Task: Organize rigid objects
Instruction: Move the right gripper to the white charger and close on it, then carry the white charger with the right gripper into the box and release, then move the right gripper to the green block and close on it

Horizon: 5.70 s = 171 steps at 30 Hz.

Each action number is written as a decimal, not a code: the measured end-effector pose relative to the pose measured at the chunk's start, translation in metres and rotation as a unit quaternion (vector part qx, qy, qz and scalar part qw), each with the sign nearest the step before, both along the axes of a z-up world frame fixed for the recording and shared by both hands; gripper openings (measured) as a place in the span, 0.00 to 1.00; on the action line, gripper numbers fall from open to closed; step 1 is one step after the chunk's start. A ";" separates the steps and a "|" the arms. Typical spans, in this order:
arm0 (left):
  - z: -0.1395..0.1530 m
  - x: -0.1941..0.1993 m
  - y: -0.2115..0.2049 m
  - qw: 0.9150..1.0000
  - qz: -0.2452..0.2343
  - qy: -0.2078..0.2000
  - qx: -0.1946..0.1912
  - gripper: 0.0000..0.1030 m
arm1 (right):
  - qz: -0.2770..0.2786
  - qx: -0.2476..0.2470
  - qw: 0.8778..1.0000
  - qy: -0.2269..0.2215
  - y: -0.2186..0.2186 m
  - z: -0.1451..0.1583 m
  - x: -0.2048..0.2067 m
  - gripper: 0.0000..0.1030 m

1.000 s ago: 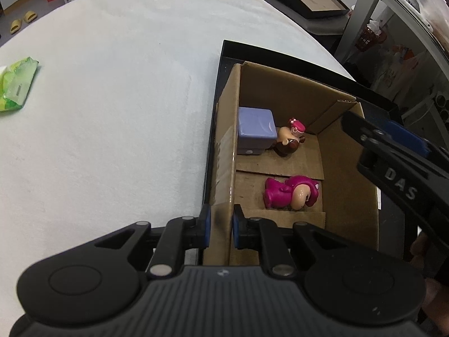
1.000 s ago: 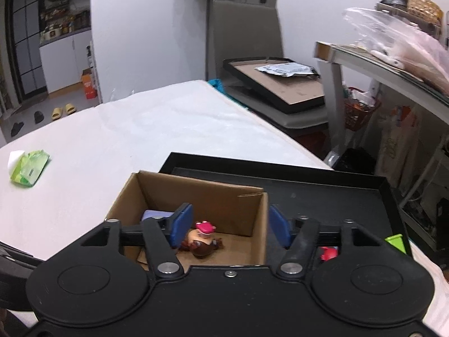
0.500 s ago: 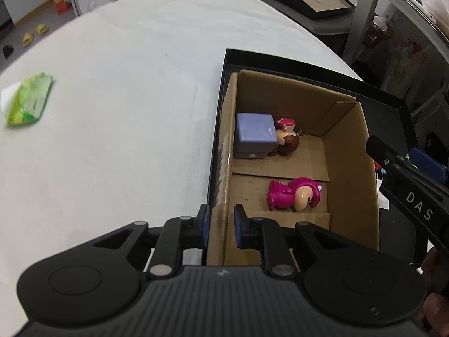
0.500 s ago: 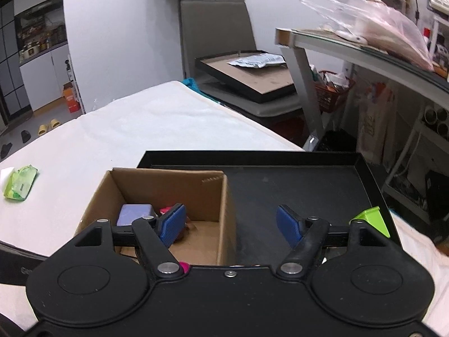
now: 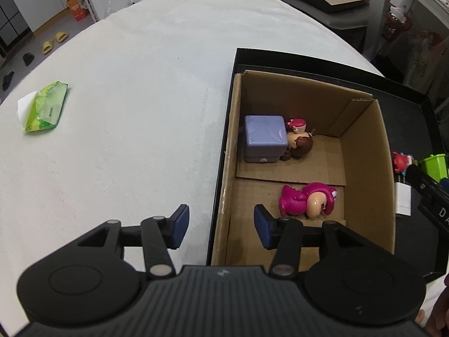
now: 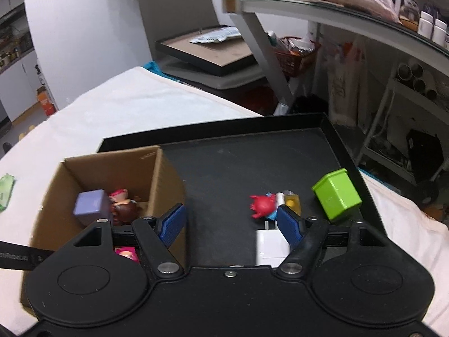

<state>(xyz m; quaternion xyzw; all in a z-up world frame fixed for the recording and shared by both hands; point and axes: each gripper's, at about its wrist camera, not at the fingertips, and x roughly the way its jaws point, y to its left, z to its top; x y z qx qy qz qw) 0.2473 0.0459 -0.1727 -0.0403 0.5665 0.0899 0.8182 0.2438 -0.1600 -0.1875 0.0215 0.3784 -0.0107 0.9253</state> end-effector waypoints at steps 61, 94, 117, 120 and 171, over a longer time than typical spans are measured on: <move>0.005 -0.009 -0.017 1.000 0.003 -0.001 0.016 0.48 | 0.046 0.058 0.995 -0.063 -0.020 0.027 -0.006 0.35; -0.021 -0.011 0.028 0.996 -0.008 -0.014 -0.087 0.11 | 0.138 -0.083 0.984 -0.079 0.088 0.008 -0.001 0.35; -0.013 -0.010 0.024 0.998 -0.007 -0.005 -0.067 0.15 | 0.113 -0.091 0.987 -0.076 0.078 0.015 0.000 0.42; -0.009 -0.010 0.022 0.998 -0.002 -0.003 -0.062 0.15 | 0.103 -0.078 0.989 -0.072 0.070 0.017 0.001 0.43; -0.020 0.034 -0.036 0.996 0.041 0.041 0.063 0.49 | -0.034 -0.022 0.998 0.050 -0.093 -0.029 0.063 0.65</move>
